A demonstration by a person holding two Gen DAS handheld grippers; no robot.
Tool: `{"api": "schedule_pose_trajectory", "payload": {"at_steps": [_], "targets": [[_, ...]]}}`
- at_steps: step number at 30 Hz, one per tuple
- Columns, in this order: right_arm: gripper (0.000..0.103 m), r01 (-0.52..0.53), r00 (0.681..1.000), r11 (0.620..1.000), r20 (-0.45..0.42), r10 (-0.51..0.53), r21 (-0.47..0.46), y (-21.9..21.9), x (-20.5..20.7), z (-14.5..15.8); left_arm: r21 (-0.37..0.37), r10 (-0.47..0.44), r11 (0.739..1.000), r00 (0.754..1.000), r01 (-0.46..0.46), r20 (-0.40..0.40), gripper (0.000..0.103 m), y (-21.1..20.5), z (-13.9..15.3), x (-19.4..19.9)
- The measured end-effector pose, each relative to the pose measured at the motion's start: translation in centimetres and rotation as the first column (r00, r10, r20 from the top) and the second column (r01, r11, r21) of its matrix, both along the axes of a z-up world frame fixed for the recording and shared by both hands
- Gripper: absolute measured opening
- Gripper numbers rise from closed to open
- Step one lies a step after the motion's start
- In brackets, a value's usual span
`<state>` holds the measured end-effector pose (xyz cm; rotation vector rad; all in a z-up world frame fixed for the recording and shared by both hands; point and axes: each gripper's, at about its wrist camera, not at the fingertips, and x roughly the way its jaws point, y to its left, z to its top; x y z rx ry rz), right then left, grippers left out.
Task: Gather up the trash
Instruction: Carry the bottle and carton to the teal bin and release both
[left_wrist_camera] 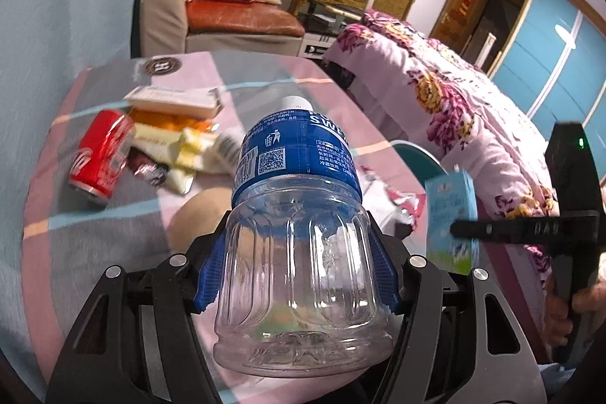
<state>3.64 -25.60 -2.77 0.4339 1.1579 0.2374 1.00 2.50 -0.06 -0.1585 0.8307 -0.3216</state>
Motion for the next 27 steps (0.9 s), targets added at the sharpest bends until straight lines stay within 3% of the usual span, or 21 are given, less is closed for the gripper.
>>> {"api": "schedule_pose_trajectory", "payload": {"at_steps": [7,12,18,22,27], "targets": [[0.035,0.119,0.986,0.993,0.115,-0.118,0.002,-6.3,3.3,2.7,0.051,-0.082,0.995,0.997,0.082,-0.006,0.066,-5.5,1.0,3.2],[0.035,0.211,0.964,0.978,0.166,-0.207,-0.004,-12.2,5.7,3.1,0.084,-0.179,0.980,0.983,0.181,-0.028,0.066,-12.0,1.3,7.3],[0.035,0.304,0.936,0.950,0.207,-0.284,-0.068,-19.0,8.1,1.8,0.110,-0.321,0.938,0.943,0.329,-0.088,0.066,-21.4,0.1,11.8],[0.035,0.327,0.935,0.943,0.164,-0.314,-0.057,-22.2,9.8,-0.5,0.107,-0.388,0.906,0.906,0.409,-0.170,0.066,-27.0,-2.6,14.4],[0.035,0.329,0.940,0.943,0.115,-0.322,-0.053,-24.0,10.8,-3.1,0.123,-0.418,0.882,0.875,0.456,-0.243,0.066,-30.7,-5.7,16.2]]}}
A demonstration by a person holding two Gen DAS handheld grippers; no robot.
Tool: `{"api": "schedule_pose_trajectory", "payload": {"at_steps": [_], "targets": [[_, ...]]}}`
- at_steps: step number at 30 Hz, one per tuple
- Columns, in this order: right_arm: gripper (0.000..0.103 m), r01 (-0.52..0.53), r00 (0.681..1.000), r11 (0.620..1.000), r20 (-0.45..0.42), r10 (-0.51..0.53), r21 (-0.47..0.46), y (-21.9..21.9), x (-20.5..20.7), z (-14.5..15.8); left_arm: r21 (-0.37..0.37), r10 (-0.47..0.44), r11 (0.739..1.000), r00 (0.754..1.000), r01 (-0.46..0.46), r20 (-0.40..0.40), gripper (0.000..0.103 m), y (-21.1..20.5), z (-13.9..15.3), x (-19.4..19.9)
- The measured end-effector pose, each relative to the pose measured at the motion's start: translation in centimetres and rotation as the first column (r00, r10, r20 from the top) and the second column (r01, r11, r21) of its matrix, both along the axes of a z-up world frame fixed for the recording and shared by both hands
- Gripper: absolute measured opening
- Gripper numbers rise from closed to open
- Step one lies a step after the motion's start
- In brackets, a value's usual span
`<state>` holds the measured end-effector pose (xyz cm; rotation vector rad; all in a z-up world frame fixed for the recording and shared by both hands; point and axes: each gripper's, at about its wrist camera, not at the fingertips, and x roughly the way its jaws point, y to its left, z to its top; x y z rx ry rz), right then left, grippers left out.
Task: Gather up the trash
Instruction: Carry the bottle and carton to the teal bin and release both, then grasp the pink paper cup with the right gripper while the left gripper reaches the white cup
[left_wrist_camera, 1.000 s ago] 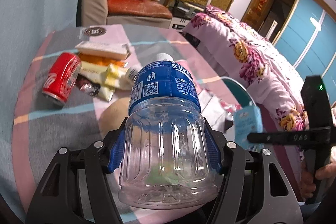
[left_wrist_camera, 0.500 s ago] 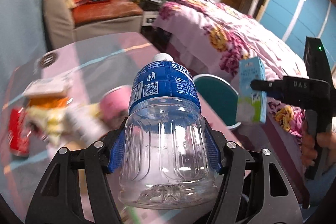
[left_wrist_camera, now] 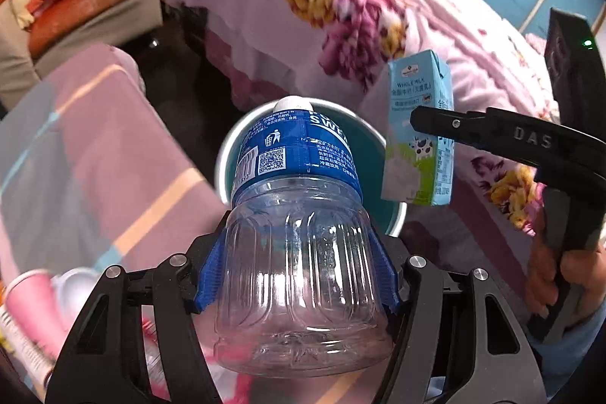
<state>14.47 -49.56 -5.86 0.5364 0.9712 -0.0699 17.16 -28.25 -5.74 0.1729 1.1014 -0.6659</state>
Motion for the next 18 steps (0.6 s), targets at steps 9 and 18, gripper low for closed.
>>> {"api": "schedule_pose_trajectory", "payload": {"at_steps": [9,18], "targets": [[0.035,-0.012,0.998,1.000,-0.058,0.013,0.023,-0.5,0.7,-2.5,0.035,0.030,0.999,0.997,-0.028,-0.073,0.074,-1.0,-3.4,2.1],[0.035,-0.029,0.997,0.999,-0.073,0.032,0.030,0.1,1.2,-3.0,-0.006,0.090,0.996,0.996,-0.090,-0.022,0.084,0.8,-1.4,2.4]]}}
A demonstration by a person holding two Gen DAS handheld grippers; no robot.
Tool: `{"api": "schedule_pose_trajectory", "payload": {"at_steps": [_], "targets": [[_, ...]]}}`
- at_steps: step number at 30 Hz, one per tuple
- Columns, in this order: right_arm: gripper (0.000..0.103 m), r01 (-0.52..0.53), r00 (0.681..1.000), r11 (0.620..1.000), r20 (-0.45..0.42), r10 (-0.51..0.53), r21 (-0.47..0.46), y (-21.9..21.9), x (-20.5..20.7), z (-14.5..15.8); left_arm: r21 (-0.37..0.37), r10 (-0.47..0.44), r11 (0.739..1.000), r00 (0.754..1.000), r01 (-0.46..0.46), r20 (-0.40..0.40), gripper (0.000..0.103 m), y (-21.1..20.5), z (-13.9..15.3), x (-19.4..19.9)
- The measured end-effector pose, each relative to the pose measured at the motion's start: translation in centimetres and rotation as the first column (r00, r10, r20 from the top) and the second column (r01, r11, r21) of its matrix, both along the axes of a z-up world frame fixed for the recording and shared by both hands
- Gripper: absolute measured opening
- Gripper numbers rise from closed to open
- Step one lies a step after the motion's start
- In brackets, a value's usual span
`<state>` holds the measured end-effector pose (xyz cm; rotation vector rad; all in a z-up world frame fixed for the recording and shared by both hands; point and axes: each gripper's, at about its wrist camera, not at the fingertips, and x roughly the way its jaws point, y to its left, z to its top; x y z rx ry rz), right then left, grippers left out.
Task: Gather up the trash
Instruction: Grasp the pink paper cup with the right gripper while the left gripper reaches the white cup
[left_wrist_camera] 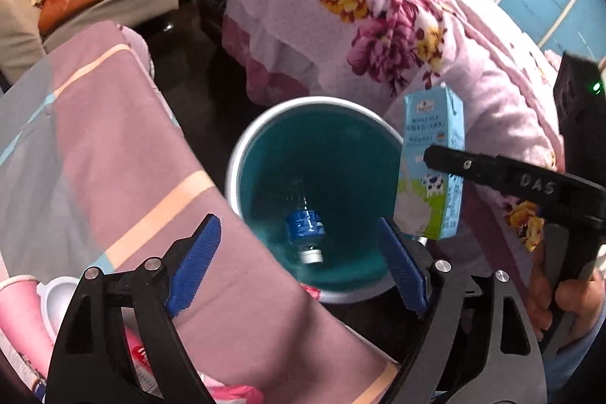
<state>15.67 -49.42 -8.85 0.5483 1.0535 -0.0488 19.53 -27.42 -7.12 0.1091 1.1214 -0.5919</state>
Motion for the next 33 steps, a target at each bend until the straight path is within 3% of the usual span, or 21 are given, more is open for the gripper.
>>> {"api": "schedule_pose_trajectory", "payload": {"at_steps": [13,17,22,25,33], "targets": [[0.038,-0.047,0.995,0.999,-0.089,0.047,0.008,2.5,0.1,-0.9,-0.048,0.087,0.995,0.996,-0.086,0.004,0.085,4.6,2.1,-1.5],[0.055,-0.048,0.995,0.999,-0.086,0.048,-0.001,3.5,-0.4,-0.4,-0.052,0.105,0.993,0.994,-0.103,0.027,0.086,6.4,3.2,-2.4],[0.057,-0.077,0.995,0.997,-0.069,0.075,-0.020,5.4,-0.7,1.0,-0.070,0.146,0.987,0.988,-0.142,0.049,0.086,9.2,4.5,-3.3],[0.063,-0.102,0.993,0.994,-0.062,0.100,-0.038,7.0,-0.8,1.9,-0.075,0.178,0.982,0.982,-0.173,0.062,0.086,11.2,5.1,-3.9],[0.069,-0.193,0.981,0.980,-0.044,0.191,-0.043,12.3,-0.7,4.4,-0.108,0.290,0.953,0.954,-0.282,0.076,0.086,18.0,6.3,-5.2]]}}
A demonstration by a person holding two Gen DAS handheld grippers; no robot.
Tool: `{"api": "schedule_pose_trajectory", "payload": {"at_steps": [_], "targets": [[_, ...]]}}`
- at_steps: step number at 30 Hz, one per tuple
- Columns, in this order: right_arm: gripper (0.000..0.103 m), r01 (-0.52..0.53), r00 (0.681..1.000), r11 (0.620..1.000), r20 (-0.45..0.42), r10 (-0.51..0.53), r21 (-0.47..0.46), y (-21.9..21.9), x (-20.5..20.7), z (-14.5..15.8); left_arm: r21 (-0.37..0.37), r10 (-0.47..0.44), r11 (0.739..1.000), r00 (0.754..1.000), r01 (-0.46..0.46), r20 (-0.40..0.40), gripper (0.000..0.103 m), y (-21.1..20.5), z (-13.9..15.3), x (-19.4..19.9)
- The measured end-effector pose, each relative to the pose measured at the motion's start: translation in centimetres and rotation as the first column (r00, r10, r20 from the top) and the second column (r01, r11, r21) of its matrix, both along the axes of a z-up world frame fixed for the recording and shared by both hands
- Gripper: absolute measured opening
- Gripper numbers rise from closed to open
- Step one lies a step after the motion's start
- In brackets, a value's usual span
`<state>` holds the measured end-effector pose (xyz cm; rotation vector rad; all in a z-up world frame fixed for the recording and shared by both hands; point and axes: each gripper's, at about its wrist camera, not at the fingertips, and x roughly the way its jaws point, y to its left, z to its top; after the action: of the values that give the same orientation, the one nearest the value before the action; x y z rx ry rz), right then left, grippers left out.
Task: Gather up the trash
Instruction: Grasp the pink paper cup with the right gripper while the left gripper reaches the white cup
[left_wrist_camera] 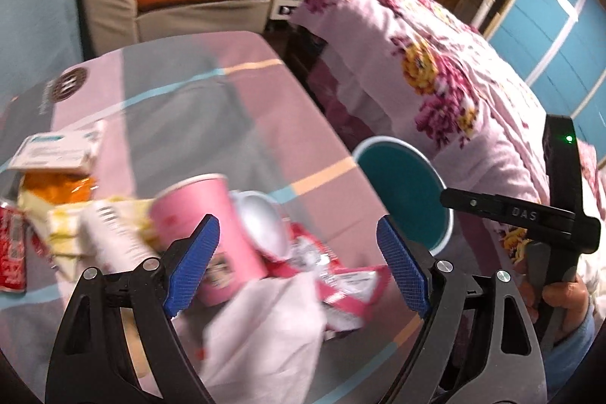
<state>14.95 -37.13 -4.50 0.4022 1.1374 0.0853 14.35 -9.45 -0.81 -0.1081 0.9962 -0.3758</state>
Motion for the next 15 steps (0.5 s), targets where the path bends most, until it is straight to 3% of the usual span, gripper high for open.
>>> {"api": "schedule_pose_trajectory", "payload": {"at_steps": [15], "targets": [[0.069,-0.216,0.976,0.975,-0.020,0.215,-0.048,11.1,1.6,2.6,-0.022,0.193,0.981,0.980,-0.194,-0.036,0.086,11.7,-2.2,-1.4]]}}
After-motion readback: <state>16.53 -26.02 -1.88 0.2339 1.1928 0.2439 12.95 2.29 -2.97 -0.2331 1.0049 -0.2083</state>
